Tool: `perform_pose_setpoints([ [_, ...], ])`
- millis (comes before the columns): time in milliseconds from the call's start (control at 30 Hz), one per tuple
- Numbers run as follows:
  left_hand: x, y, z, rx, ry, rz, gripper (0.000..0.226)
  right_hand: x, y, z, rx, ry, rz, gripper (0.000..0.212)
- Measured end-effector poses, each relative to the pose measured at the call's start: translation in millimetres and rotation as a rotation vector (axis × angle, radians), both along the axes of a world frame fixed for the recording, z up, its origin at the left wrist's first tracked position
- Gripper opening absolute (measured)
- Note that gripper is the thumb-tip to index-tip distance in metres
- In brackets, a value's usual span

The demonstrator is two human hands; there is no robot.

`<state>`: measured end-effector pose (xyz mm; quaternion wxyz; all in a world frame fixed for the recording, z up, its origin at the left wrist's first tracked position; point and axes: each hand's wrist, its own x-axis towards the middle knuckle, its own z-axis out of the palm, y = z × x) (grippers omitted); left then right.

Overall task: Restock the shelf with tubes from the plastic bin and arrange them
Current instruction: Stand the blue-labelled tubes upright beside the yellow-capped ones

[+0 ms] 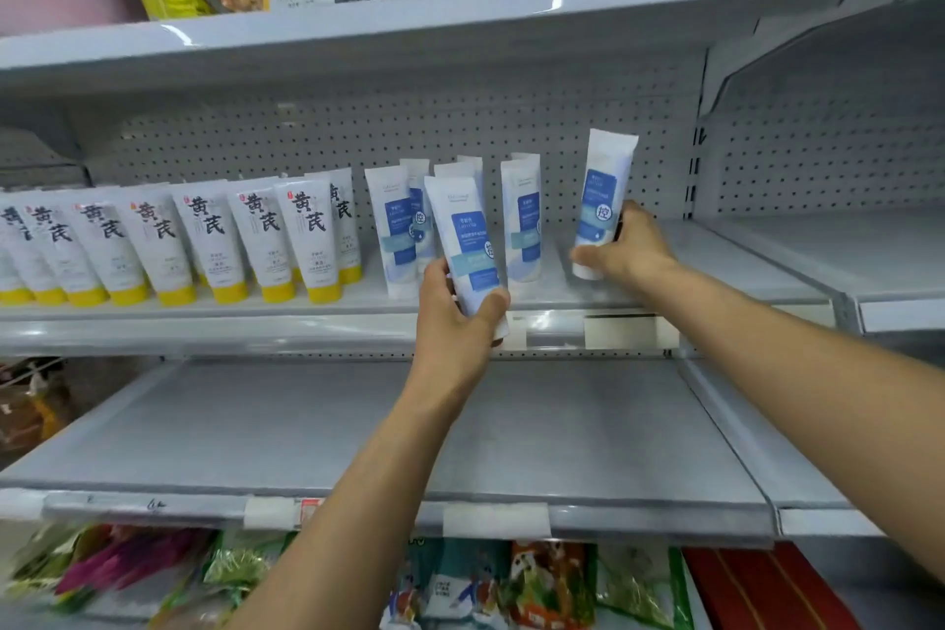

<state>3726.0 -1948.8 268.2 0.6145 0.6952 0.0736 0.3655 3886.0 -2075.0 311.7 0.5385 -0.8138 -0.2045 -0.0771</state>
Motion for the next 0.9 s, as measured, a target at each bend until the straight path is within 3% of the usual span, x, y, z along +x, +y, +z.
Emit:
perform_pose_setpoints([
  [667, 27, 21, -3, 0.066, 0.001, -0.021, 0.044, 66, 38, -12, -0.165, 0.015, -0.055, 0.06],
  [800, 22, 18, -4, 0.011, -0.012, -0.011, 0.033, 53, 28, -12, -0.191, 0.073, -0.082, 0.066],
  [900, 18, 13, -3, -0.045, 0.0, -0.016, 0.024, 34, 18, -13, -0.167, -0.044, -0.153, 0.055],
])
